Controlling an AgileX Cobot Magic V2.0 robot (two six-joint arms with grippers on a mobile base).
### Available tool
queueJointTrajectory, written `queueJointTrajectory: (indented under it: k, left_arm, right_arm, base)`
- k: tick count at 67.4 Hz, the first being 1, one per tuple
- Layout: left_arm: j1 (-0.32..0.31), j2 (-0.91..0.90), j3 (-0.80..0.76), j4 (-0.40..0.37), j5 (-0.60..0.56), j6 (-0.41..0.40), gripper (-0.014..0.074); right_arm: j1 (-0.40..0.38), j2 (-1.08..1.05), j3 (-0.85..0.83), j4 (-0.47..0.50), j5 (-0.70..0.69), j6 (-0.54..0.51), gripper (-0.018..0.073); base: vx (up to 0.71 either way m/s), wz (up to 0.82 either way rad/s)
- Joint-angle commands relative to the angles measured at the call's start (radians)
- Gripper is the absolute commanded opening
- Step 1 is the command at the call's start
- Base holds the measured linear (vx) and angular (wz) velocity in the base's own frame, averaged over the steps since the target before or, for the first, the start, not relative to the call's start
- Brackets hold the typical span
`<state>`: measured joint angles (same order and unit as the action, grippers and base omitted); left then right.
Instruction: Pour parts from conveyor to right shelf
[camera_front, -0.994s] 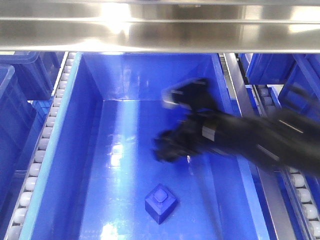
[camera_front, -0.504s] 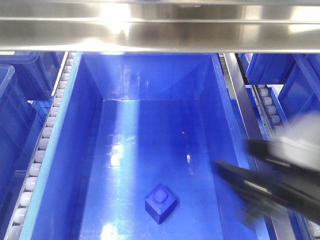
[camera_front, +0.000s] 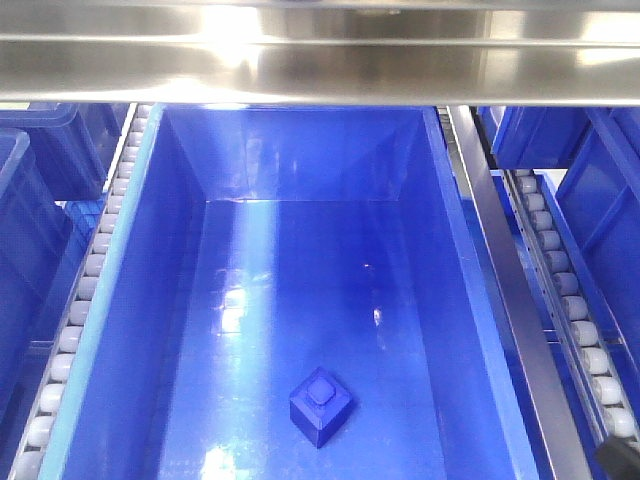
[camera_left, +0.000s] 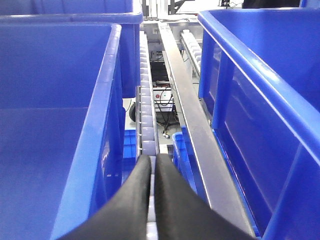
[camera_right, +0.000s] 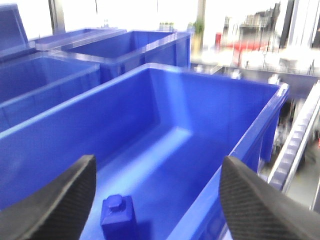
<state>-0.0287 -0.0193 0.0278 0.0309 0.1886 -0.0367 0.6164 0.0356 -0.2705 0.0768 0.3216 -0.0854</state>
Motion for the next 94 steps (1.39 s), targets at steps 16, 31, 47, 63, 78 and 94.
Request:
queueJointTrajectory:
  k: [16, 31, 47, 63, 78, 94]
  left_arm:
    - [-0.005, -0.004, -0.019, -0.001, -0.07, -0.007, -0.0006]
    - [-0.005, -0.004, -0.019, -0.001, -0.07, -0.007, -0.0006]
    - [-0.005, -0.004, -0.019, -0.001, -0.07, -0.007, -0.0006]
    - [-0.005, -0.004, -0.019, -0.001, -0.07, -0.007, -0.0006]
    - [-0.005, -0.004, -0.019, -0.001, -0.07, -0.007, -0.0006]
    - [-0.005, -0.004, -0.019, -0.001, -0.07, -0.007, -0.0006]
  right_arm:
    - [-0.001, -0.005, 0.029, -0.007, -0.115, -0.013, 0.0182]
    - [-0.001, -0.005, 0.029, 0.0, -0.096, -0.012, -0.0009]
    - [-0.001, -0.005, 0.029, -0.002, -0.096, -0.012, -0.0009]
    - [-0.003, -0.005, 0.029, -0.012, -0.097, -0.018, -0.0009]
    - [-0.22, -0.005, 0.029, -0.077, -0.101, -0.048, -0.0009]
    - [-0.511, -0.005, 0.056, -0.054, -0.136, -0.025, -0.0009]
  base:
    - [0.0, 0.0]
    - [0.0, 0.0]
    - [0.0, 0.0]
    - [0.0, 0.0]
    - [0.0, 0.0]
    - [0.0, 0.0]
